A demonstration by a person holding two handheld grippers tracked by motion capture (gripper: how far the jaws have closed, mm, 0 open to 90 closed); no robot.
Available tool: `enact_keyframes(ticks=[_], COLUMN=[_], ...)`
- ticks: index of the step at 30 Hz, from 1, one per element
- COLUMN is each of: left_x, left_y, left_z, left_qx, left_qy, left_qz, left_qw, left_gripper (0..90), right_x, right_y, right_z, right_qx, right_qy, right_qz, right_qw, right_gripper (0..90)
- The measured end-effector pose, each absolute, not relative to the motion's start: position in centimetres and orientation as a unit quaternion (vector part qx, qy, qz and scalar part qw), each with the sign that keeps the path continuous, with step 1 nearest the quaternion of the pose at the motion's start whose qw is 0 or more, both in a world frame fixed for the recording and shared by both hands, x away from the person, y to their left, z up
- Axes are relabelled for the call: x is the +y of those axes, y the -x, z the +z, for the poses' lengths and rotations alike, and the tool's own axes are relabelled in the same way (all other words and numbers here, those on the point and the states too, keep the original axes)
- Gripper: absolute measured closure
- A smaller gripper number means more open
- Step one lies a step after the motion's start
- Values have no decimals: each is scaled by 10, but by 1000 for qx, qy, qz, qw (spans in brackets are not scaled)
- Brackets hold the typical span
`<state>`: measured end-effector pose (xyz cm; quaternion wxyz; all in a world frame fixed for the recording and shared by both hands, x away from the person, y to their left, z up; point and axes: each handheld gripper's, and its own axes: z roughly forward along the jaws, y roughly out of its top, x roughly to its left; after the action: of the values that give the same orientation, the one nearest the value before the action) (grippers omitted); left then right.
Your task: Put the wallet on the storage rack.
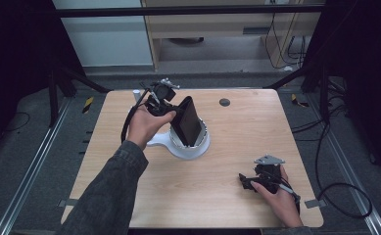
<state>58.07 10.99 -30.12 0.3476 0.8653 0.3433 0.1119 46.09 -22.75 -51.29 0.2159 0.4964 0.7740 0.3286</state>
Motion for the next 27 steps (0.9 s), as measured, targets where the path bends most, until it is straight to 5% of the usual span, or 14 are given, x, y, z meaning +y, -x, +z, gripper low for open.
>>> enact_keyframes(ticks=[18, 27], left_x=[108, 107], left_y=[-600, -594], left_z=[-311, -305], left_qx=[359, 363], left_qy=[-862, -852], left_qz=[98, 138], left_qw=[344, 351], left_gripper=[794, 679], right_x=[-227, -227], right_y=[-461, -460], right_z=[-513, -513], right_qx=[775, 775], right_qy=[-494, -494], right_qz=[330, 330], right_qw=[215, 216], right_gripper=[10, 9])
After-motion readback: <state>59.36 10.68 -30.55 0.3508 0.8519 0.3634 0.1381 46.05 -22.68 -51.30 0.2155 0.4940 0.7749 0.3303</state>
